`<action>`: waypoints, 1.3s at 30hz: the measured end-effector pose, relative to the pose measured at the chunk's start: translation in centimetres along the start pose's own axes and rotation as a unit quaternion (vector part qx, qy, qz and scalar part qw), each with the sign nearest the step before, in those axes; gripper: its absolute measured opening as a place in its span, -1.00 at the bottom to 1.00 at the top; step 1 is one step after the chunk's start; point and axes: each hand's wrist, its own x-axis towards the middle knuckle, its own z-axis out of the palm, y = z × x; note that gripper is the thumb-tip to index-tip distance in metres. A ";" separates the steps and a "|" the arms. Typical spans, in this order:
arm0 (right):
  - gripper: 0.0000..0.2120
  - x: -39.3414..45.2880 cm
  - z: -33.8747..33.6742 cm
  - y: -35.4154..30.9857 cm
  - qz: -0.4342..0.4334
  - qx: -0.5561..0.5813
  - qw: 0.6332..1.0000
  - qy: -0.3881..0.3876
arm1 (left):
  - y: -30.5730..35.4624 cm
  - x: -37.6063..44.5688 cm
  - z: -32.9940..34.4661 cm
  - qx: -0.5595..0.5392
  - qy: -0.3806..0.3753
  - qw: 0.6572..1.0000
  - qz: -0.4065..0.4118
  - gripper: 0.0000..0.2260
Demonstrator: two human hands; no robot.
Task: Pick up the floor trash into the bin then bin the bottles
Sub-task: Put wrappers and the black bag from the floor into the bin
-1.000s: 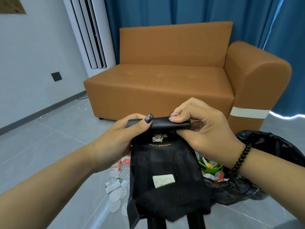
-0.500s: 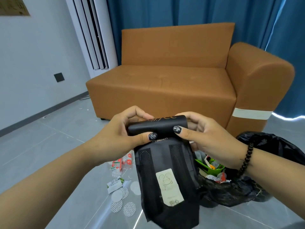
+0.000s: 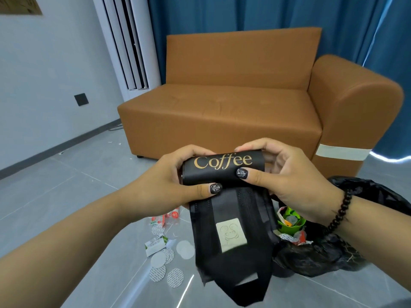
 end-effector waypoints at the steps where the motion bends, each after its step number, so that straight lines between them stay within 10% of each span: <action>1: -0.68 0.0 0.0 -0.1 -0.017 -0.016 1.000 -0.002 | 0.1 -0.1 0.1 -0.010 0.001 1.000 -0.023 -0.59; 13: -0.68 -0.1 -0.1 -0.1 -0.196 -0.174 0.965 -0.001 | 0.0 0.1 0.7 -0.197 -0.007 0.979 -0.059 -0.74; 19: -0.67 -0.2 -0.5 0.4 -0.088 -0.203 0.975 -0.022 | 0.3 0.2 0.5 0.041 0.035 0.991 0.125 -0.83; 25: -0.41 0.1 -0.8 1.0 0.088 0.002 0.992 -0.091 | -0.3 -0.1 0.5 0.237 0.044 0.948 0.208 -0.71; 39: -0.61 0.0 0.0 0.5 -0.086 -0.097 0.991 0.017 | 0.3 0.0 1.0 -0.100 0.036 0.994 -0.015 -0.70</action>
